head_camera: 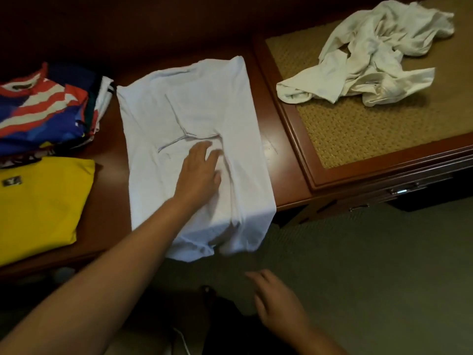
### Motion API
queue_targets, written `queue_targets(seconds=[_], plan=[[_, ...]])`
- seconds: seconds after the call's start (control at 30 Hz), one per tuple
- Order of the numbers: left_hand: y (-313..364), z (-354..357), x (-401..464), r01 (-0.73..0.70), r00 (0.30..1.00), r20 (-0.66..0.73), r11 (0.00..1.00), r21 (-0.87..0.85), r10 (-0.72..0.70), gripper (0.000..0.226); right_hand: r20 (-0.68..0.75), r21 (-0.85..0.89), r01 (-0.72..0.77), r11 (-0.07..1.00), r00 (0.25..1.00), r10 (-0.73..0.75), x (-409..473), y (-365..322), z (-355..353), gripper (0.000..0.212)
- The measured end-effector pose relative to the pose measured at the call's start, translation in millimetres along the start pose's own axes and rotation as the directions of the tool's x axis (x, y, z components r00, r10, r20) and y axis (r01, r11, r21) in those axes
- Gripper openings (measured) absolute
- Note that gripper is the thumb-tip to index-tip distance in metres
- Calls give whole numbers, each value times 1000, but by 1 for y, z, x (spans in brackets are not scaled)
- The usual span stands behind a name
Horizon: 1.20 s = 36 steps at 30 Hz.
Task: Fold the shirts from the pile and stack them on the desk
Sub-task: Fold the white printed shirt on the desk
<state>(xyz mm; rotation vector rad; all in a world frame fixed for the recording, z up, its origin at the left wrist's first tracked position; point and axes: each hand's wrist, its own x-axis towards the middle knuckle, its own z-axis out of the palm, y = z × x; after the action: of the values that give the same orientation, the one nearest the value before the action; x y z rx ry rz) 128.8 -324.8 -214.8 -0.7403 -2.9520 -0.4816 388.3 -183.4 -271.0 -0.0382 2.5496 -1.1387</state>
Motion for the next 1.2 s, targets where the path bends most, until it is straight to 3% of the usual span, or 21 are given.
queue_targets(seconds=[0.1,0.2,0.3,0.37,0.43,0.47,0.5,0.57,0.7,0.77,0.83,0.87,0.93,1.03,1.13,1.2], plan=[[11,2,-84,186,972,-105,960,-209,-211,25,-180,120,-125,985,973,146,12,14,-12,33],[17,17,-161,471,842,-6,740,-481,-540,13,-263,311,-242,919,908,328,41,23,-28,30],[6,35,-200,726,565,169,388,-568,-808,19,-227,476,-298,827,867,443,75,25,-36,43],[-4,36,-208,761,360,236,138,-634,-903,23,-196,561,-290,775,863,465,92,24,-37,51],[-17,37,-208,720,235,327,-62,-691,-915,41,-132,642,-297,707,865,483,103,20,-37,51],[-23,37,-206,684,218,375,-133,-717,-901,53,-98,669,-309,676,865,492,106,19,-36,47],[-29,37,-205,648,236,400,-164,-744,-886,61,-72,692,-317,648,863,499,108,18,-34,40],[-39,39,-200,643,307,406,-127,-755,-861,62,-50,711,-318,628,867,496,107,18,-30,30],[-53,35,-198,698,379,490,-105,-708,-785,27,-69,681,-292,671,887,457,88,21,-25,37],[-55,38,-207,728,359,418,-30,-685,-835,33,-129,682,-243,690,888,441,76,21,-22,36],[-44,40,-221,773,321,242,106,-625,-916,42,-160,678,-228,699,882,443,65,20,-15,32],[-31,40,-228,767,345,165,176,-617,-924,41,-172,678,-222,701,879,445,62,18,-13,30],[-2,46,-236,712,483,108,318,-626,-869,30,-187,678,-217,703,874,449,57,13,-11,24],[35,58,-223,637,673,217,406,-655,-707,14,-183,680,-228,697,868,462,53,10,-13,16],[61,68,-195,583,769,304,421,-695,-563,23,-180,672,-236,702,868,463,53,11,-15,16],[72,72,-177,567,806,314,499,-656,-502,33,-165,674,-238,700,874,456,53,13,-15,13]])
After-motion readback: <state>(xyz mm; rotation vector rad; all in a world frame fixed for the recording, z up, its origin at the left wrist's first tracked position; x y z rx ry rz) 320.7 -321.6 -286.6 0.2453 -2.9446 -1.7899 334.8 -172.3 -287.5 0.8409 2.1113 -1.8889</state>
